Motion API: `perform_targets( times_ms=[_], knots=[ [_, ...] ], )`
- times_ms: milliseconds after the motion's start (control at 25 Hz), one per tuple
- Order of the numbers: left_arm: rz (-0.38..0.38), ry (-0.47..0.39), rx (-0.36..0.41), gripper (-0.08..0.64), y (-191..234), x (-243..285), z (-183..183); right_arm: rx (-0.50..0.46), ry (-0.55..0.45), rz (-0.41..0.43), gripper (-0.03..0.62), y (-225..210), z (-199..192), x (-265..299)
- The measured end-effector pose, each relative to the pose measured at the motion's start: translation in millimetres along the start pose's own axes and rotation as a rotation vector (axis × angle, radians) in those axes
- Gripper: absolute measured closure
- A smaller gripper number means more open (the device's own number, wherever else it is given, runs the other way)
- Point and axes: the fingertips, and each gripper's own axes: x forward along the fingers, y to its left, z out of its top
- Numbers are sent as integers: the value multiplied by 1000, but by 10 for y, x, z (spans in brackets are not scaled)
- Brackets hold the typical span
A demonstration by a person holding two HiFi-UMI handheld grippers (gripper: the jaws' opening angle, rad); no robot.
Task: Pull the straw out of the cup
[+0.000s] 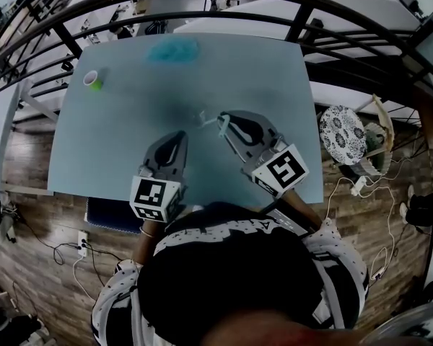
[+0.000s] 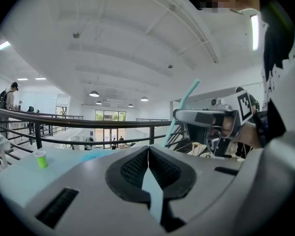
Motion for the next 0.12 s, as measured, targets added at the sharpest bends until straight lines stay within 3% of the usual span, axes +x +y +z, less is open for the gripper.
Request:
perform_targets(
  times_ms=[120],
  knots=[
    [0,0,-2,546,-6,-3,-11,1,0,1,549,8,-7,2]
  ],
)
